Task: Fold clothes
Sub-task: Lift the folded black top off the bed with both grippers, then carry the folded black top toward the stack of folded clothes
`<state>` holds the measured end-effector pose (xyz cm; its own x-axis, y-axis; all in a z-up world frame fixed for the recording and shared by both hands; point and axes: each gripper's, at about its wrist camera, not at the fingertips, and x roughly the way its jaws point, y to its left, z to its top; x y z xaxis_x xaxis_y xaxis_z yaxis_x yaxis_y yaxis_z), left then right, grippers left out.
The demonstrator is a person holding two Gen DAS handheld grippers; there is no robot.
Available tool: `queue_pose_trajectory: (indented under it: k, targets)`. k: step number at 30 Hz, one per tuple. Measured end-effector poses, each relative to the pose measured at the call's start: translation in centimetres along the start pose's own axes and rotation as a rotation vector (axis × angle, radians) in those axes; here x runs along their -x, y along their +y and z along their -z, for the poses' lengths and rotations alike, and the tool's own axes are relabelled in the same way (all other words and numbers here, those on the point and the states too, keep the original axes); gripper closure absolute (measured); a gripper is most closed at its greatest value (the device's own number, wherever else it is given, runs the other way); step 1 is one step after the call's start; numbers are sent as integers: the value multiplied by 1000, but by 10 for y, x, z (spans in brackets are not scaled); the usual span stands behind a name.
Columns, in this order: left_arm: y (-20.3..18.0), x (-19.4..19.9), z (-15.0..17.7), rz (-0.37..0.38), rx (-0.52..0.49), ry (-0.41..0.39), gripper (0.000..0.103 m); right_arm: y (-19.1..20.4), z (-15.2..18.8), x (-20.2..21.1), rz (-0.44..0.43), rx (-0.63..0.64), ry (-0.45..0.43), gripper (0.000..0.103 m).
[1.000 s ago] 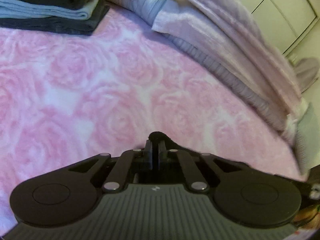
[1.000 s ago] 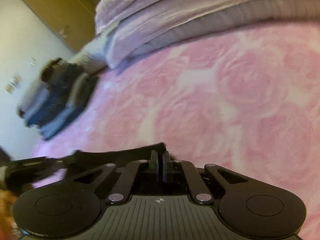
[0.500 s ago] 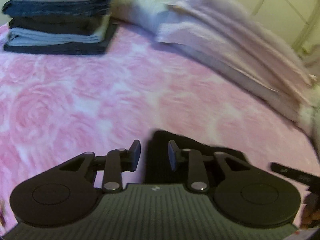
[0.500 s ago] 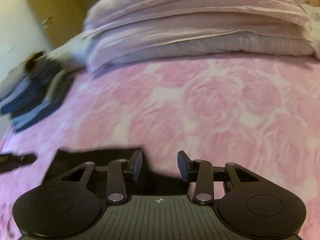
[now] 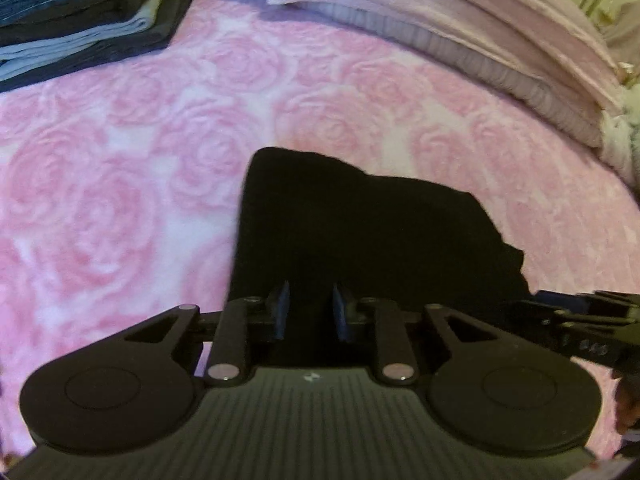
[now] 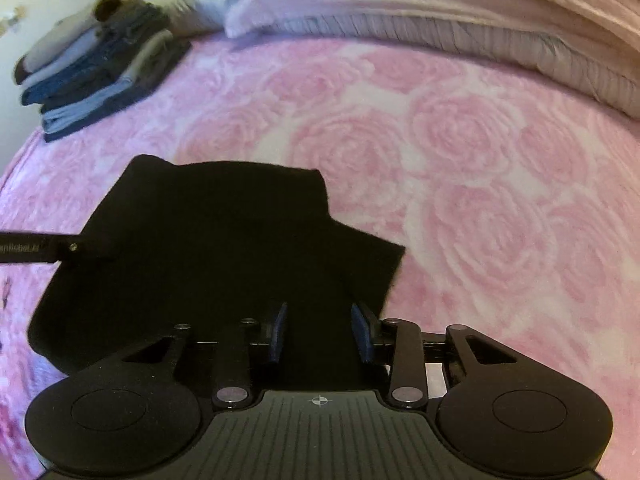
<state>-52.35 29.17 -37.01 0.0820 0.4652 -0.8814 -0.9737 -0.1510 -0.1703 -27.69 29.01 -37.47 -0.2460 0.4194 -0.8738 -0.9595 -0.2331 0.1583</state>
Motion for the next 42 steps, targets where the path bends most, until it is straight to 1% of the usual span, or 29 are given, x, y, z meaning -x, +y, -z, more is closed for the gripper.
queue_pose_trajectory:
  k: [1, 2, 4, 5, 6, 8, 18, 20, 22, 23, 24, 26, 27, 29, 31, 33, 34, 35, 39, 42]
  targets:
    - [0, 3, -2, -10, 10, 15, 77, 1, -5, 5, 9, -32, 23, 69]
    - [-1, 7, -3, -15, 17, 32, 73, -1, -9, 7, 17, -63, 45, 64]
    - [-3, 14, -3, -23, 20, 49, 70, -5, -13, 18, 6, -119, 80, 59]
    - [-5, 18, -3, -25, 16, 54, 66, -6, -14, 23, 1, -136, 89, 56]
    - [-7, 21, -2, -26, 13, 60, 65, -7, -15, 27, -2, -145, 94, 54]
    - [-11, 27, 1, -20, 10, 62, 62, -7, -17, 33, -5, -149, 96, 53]
    - [-14, 39, 14, -20, 1, 74, 61, -12, -12, 46, -5, -161, 73, 52]
    - [-8, 45, 18, -12, -11, 67, 58, -19, -3, 55, -40, -180, 36, 52]
    - [5, 54, 21, 2, -6, 46, 54, -36, 13, 66, -100, -244, -24, 51]
    - [15, 58, 23, 12, 8, 32, 53, -46, 22, 70, -129, -286, -40, 48]
    - [24, 61, 24, 20, 21, 26, 49, -56, 28, 72, -152, -319, -44, 41]
    - [45, 62, 25, 29, 53, 23, 47, -74, 40, 71, -180, -377, -43, 36]
    - [54, 60, 24, 32, 68, 22, 47, -83, 44, 69, -190, -400, -39, 35]
    - [74, 53, 23, 66, 125, 33, 46, -97, 47, 61, -230, -425, -39, 35]
    - [91, 41, 22, 143, 193, 57, 45, -107, 45, 48, -265, -444, -28, 34]
    - [103, 28, 21, 199, 244, 63, 41, -113, 44, 35, -322, -463, -23, 34]
    - [108, 23, 21, 228, 263, 66, 37, -115, 42, 26, -352, -474, -12, 34]
    - [112, 16, 21, 256, 285, 71, 37, -117, 42, 18, -370, -488, -3, 34]
    - [122, -9, 19, 332, 340, 94, 37, -120, 38, -8, -434, -542, 30, 34]
    - [127, -27, 18, 387, 373, 117, 36, -118, 34, -23, -462, -551, 45, 34]
